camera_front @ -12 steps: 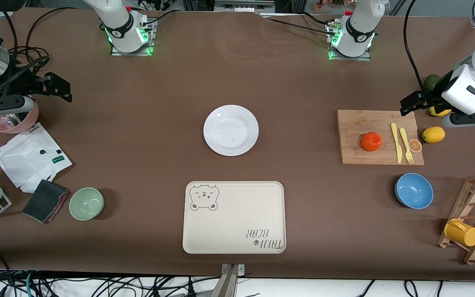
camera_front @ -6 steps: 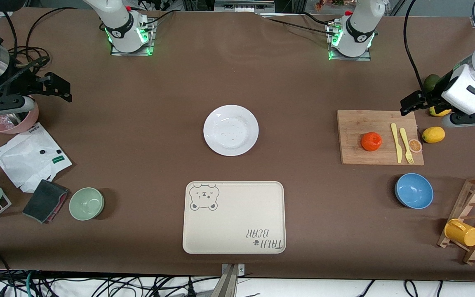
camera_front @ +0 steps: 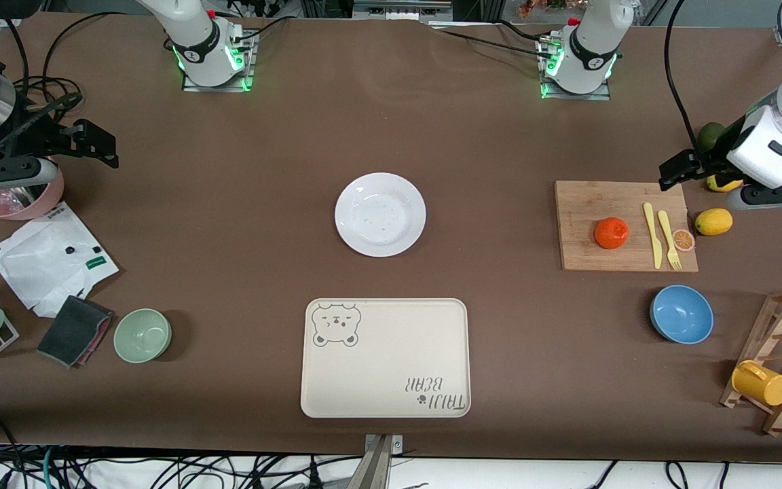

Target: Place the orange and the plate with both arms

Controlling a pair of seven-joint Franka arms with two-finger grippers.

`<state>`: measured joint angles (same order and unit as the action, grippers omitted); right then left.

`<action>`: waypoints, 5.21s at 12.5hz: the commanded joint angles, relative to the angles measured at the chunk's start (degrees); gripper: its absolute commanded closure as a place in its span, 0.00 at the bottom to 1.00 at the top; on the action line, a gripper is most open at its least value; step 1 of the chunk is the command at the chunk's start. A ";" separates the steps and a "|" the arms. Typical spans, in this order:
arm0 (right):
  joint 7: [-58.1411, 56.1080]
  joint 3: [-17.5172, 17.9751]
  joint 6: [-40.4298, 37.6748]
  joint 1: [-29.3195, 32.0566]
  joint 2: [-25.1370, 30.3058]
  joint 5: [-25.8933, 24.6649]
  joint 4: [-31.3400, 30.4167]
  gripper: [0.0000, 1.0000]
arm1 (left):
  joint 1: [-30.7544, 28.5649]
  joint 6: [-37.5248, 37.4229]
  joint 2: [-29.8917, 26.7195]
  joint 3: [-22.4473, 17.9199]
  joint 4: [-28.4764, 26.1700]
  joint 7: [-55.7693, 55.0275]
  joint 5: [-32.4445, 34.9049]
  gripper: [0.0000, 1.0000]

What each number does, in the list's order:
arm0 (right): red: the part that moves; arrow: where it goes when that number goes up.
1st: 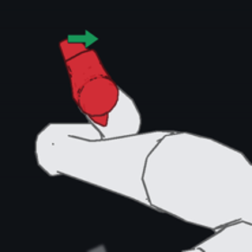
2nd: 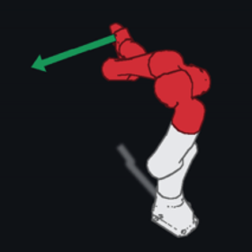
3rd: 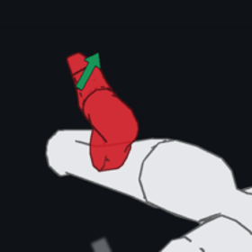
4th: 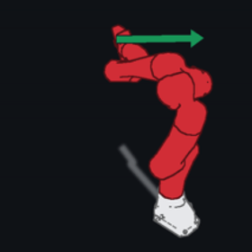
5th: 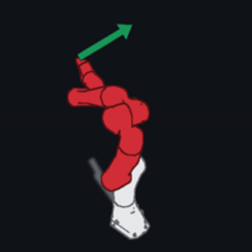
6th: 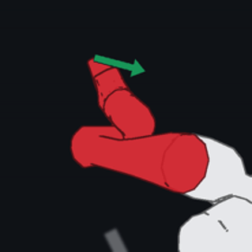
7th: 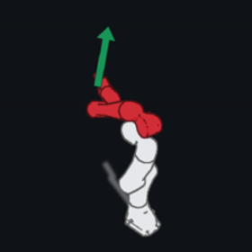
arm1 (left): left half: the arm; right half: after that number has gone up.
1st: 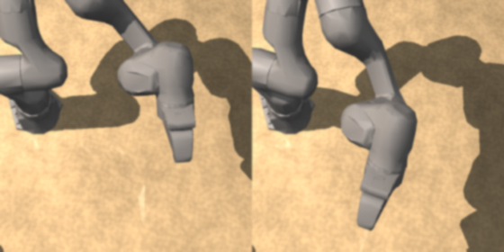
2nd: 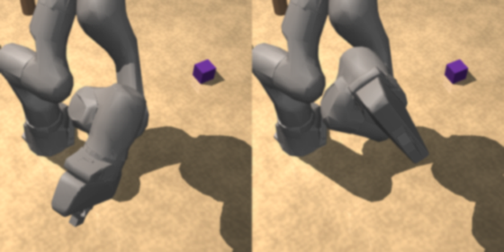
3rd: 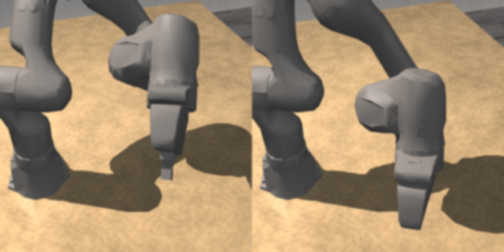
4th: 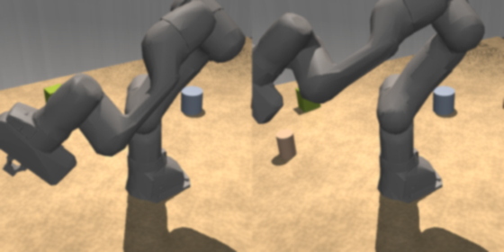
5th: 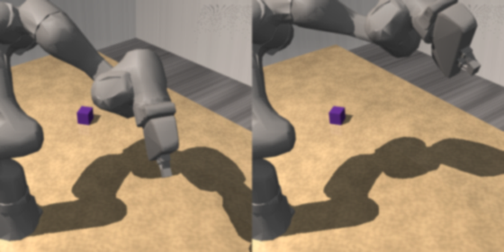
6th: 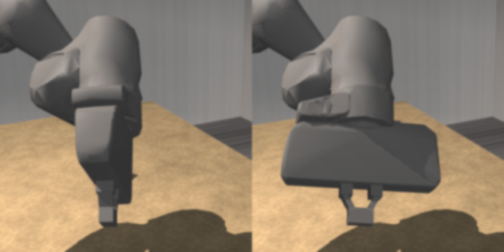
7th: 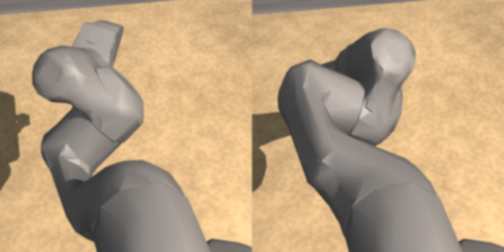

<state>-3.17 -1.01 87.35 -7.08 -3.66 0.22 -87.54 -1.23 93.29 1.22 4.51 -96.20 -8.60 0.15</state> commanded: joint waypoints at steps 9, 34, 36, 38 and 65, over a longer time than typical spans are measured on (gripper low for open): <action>0.62 0.13 -1.13 0.05 -0.21 -0.40 1.05 0.00 | 0.17 -0.74 -0.86 -0.21 -0.22 -0.01 -0.32 0.00; 0.53 0.04 -0.42 0.05 -0.30 -0.40 1.05 0.00 | -4.22 27.69 13.10 -0.12 -19.97 6.84 3.00 0.00; 0.53 0.04 -0.42 0.05 -0.30 -0.31 1.14 0.00 | -4.31 35.17 16.00 -0.12 -22.44 6.84 3.19 0.00; 0.53 0.04 -0.42 0.05 -0.30 -0.31 1.14 0.00 | -4.31 39.67 16.97 -0.12 -25.60 6.84 3.19 0.00; 0.53 0.04 -0.33 0.14 -0.30 -0.49 1.14 0.00 | 15.00 23.95 31.02 16.93 0.89 -48.67 -2.50 0.76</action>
<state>-3.13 -1.07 87.38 -7.02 -3.67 0.22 -87.53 10.15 118.46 25.88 22.02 -103.89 -52.05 0.08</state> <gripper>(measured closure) 0.000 0.203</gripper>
